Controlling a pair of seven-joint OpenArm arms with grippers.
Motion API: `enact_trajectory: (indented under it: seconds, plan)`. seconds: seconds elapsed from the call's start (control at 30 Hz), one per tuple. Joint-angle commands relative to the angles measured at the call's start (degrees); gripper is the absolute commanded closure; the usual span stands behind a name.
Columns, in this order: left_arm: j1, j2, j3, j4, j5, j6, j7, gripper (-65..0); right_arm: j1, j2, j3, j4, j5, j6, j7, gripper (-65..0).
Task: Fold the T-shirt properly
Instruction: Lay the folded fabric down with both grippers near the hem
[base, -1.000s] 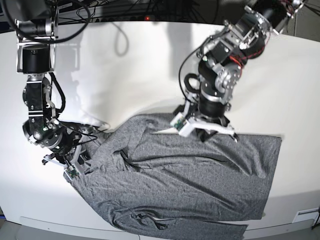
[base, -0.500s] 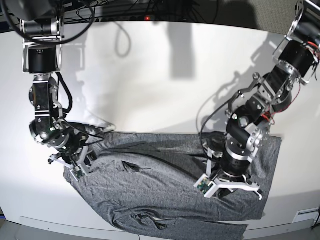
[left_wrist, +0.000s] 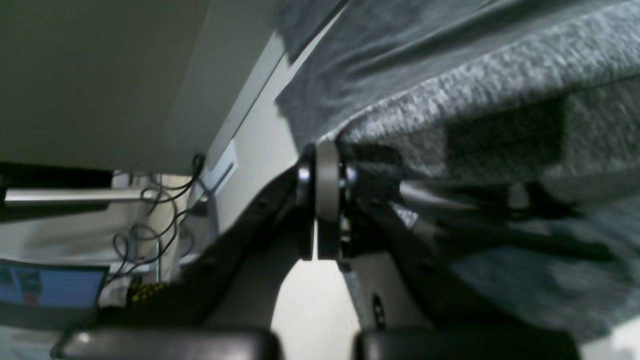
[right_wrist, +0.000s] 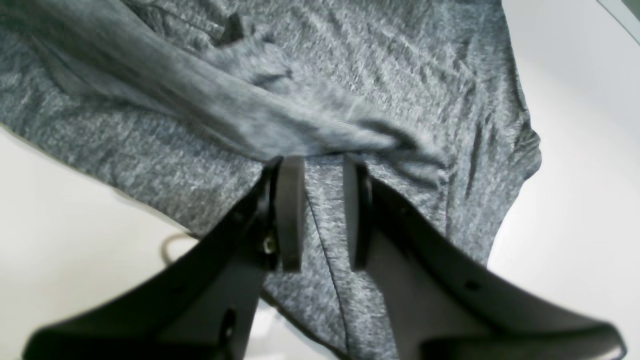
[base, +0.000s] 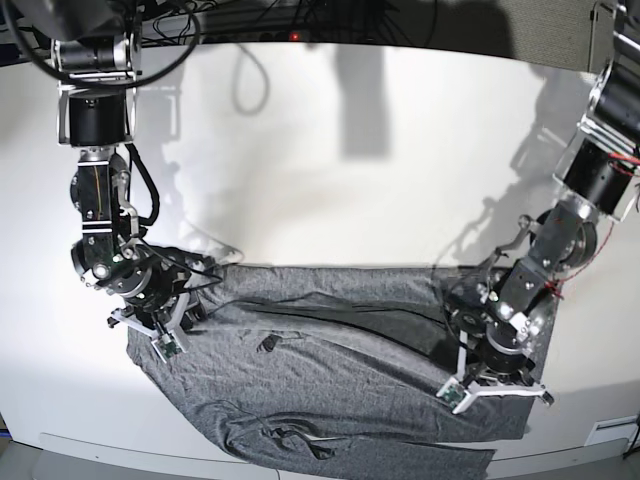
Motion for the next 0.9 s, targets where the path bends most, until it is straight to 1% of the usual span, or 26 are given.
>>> enact_trajectory:
  seconds: [0.0,0.07,0.23,0.27,0.37,0.43,0.5,0.53,0.6,0.63,0.73,0.87]
  plan:
    - [-2.60,-0.33,-0.44,-0.48,-0.11,0.63,-1.46,0.0,1.73,0.48,0.35,0.94,0.26,-0.35,1.36,-14.1]
    - [-3.78,-0.28,-0.44,-3.06,-1.62,-0.42,-1.86,0.0,1.73,0.46,0.35,0.94,0.26,-0.35,1.38,-14.1]
    - [-4.63,-0.31,-0.44,-7.63,-2.71,-0.70,-2.10,0.0,1.73,0.48,0.35,0.94,0.24,-0.44,1.40,-14.1]
    - [-4.63,-0.31,-0.44,-8.37,-3.21,-0.70,-2.67,0.0,1.70,0.48,0.35,0.94,0.24,-0.98,1.40,-14.1]
    - [-4.61,-0.31,-0.44,-10.08,-4.44,-0.90,-3.13,0.0,1.73,0.48,0.35,0.94,-0.42,-4.09,2.80,-14.1]
    - [-4.48,-0.33,-0.44,-10.36,-4.46,-1.36,-3.04,0.0,1.88,0.46,0.33,0.94,-3.67,-4.70,4.63,-14.1]
    - [-4.50,-0.26,-0.44,-10.36,-4.50,-1.33,-2.71,0.0,2.21,0.35,0.33,0.94,-8.24,-4.24,4.83,-14.1]
    - [-4.52,-0.28,-0.44,-10.34,-4.50,-1.33,-2.71,0.0,2.21,0.59,0.26,0.94,-9.01,-2.64,5.18,-14.2]
    - [-4.52,-0.28,-0.44,-10.34,-4.50,-1.33,-2.71,0.0,2.29,0.85,0.22,0.94,-9.20,2.19,7.89,-14.2]
    - [-4.50,-0.26,-0.44,-10.34,-4.50,-1.33,-2.71,0.0,2.38,0.83,0.22,0.94,-10.51,2.68,9.27,-15.8]
    - [-4.52,-0.28,-0.44,-10.34,-5.92,-1.33,-2.67,0.0,3.06,0.90,-0.79,0.94,-14.05,2.68,12.74,-25.0]
    - [-4.50,-0.31,-0.44,-10.34,-5.95,-1.36,-2.56,0.0,5.03,0.94,-4.87,0.63,-15.10,2.68,12.72,-25.5]
